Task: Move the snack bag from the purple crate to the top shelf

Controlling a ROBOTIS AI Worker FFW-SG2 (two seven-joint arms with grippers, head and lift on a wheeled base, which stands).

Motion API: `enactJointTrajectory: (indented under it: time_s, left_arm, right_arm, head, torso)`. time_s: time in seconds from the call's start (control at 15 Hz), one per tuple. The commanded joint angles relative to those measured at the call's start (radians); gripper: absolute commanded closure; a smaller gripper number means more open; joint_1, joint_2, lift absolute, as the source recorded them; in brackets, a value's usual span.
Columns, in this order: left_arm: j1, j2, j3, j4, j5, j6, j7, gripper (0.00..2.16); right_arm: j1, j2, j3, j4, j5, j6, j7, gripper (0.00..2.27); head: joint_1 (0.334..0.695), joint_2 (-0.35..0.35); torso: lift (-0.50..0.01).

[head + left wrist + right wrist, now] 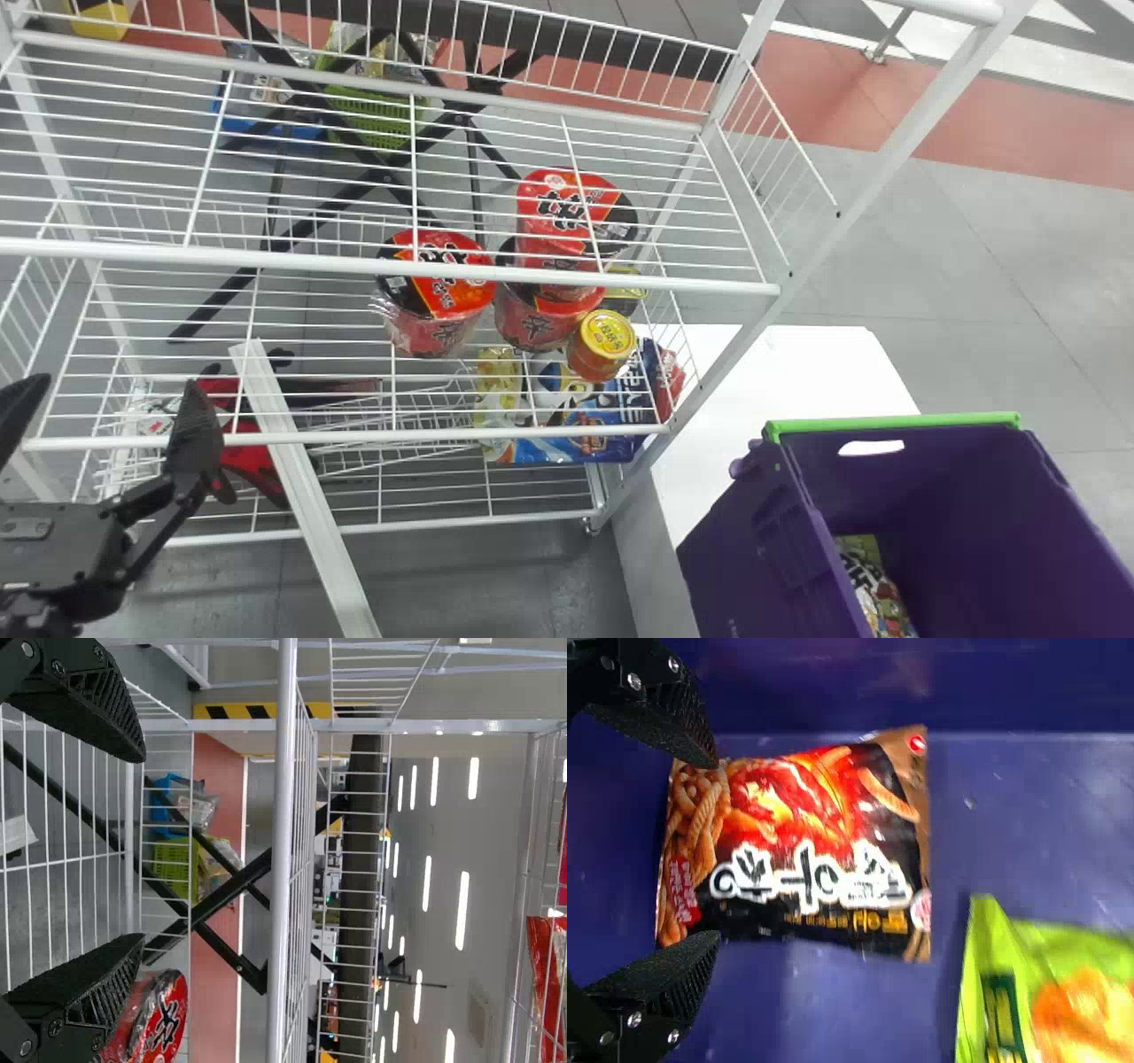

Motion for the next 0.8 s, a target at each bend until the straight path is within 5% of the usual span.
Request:
enactJointTrajectory:
  time_s: [0.0, 0.73]
  left_arm:
    - [-0.005, -0.001, 0.0, 0.009, 0.001, 0.0, 0.0, 0.1]
    - [-0.016, 0.0, -0.014, 0.013, -0.002, 0.0, 0.0, 0.1]
  right_arm:
    - [0.0, -0.01, 0.019, 0.036, 0.008, -0.029, 0.003, 0.15]
    - [0.012, 0.004, 0.011, 0.077, 0.024, -0.072, -0.005, 0.15]
  head:
    - [0.695, -0.35]
    - [0.695, -0.35]
  torso:
    - [-0.451]
    - [-0.451]
